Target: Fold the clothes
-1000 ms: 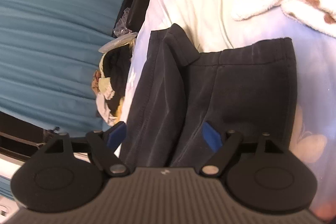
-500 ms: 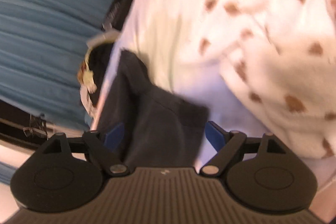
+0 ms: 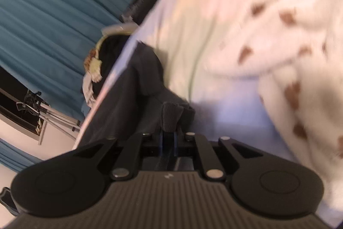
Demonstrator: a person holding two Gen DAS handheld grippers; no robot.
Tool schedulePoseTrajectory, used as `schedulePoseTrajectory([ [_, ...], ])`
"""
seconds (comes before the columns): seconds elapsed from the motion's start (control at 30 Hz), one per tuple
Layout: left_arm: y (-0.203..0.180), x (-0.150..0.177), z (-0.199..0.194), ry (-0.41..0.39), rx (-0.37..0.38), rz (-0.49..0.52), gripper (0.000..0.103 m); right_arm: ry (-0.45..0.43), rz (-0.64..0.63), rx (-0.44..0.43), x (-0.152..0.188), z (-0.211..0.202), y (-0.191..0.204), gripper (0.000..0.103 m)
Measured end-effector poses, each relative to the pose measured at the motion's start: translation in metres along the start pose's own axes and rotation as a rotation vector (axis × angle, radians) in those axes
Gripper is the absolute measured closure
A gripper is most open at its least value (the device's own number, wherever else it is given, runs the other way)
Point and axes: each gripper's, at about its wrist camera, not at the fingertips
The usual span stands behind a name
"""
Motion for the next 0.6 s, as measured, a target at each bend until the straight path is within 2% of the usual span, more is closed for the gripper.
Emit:
schedulePoseTrajectory([
  [0.1, -0.011, 0.003, -0.024, -0.04, 0.096, 0.032, 0.091, -0.055, 0.019, -0.031, -0.011, -0.022, 0.004, 0.094],
  [0.2, -0.021, 0.001, -0.05, -0.045, 0.162, 0.05, 0.091, -0.11, 0.016, -0.062, -0.025, -0.047, 0.014, 0.094],
  [0.33, -0.028, -0.007, -0.083, -0.014, 0.225, 0.066, 0.092, -0.182, 0.031, -0.162, -0.049, -0.088, 0.023, 0.094],
  [0.43, -0.028, -0.011, -0.086, 0.031, 0.212, 0.082, 0.092, -0.183, 0.04, -0.154, -0.05, -0.084, 0.017, 0.094],
  [0.6, -0.035, -0.012, -0.069, 0.062, 0.154, 0.079, 0.092, -0.183, 0.056, -0.139, -0.052, -0.077, 0.007, 0.094],
])
Point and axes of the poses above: each gripper's, at about its wrist camera, not at the fingertips, and z roughly the way its jaws point, y to its left, x to its underside, and after that the axes turned 4 degrees about -y, right-handed
